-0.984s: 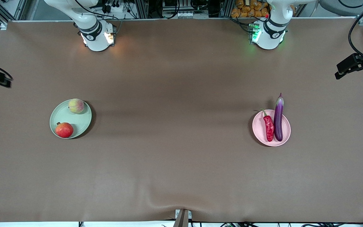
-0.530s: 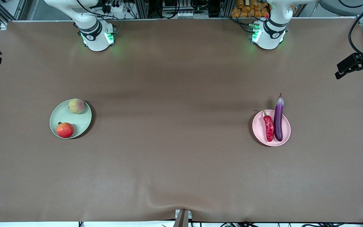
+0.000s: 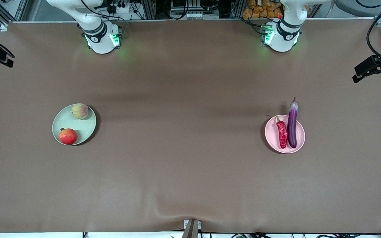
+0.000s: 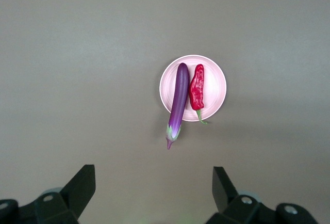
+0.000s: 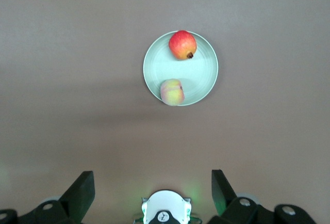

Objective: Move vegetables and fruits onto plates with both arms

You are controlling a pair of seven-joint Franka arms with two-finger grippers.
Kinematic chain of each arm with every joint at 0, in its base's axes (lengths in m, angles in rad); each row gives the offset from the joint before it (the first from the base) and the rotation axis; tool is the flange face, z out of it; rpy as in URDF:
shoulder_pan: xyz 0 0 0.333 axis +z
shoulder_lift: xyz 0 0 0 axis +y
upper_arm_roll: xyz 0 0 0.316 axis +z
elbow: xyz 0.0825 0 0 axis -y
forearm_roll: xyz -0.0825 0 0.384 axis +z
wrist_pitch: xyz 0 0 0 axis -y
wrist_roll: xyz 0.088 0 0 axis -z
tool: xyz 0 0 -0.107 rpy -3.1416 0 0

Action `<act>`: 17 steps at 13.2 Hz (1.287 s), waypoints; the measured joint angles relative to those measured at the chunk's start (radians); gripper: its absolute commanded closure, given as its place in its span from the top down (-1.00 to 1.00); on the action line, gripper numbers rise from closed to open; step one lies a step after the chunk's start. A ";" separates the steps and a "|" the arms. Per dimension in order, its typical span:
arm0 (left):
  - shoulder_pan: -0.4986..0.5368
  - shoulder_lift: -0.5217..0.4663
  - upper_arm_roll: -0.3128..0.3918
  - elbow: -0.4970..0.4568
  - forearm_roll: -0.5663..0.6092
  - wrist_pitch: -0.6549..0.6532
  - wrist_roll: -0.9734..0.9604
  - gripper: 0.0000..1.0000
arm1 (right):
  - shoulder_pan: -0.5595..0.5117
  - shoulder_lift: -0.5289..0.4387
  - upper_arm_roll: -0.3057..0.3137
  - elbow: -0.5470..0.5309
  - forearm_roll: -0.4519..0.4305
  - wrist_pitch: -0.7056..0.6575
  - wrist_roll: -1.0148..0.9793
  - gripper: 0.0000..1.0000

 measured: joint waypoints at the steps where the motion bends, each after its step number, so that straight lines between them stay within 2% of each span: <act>1: 0.000 0.000 0.000 0.000 0.000 0.000 0.000 1.00 | -0.013 -0.026 0.025 -0.030 -0.002 0.013 0.008 1.00; 4: 0.000 0.000 0.000 0.000 0.000 0.000 0.000 1.00 | -0.018 -0.075 0.056 -0.078 -0.023 0.028 0.014 1.00; 11: 0.000 0.000 0.000 0.000 0.000 0.000 0.000 1.00 | -0.018 -0.077 0.103 -0.085 -0.046 0.040 0.016 1.00; 17: -0.002 0.000 -0.002 0.009 0.000 0.000 0.000 1.00 | -0.022 -0.077 0.107 -0.089 -0.047 0.066 0.017 1.00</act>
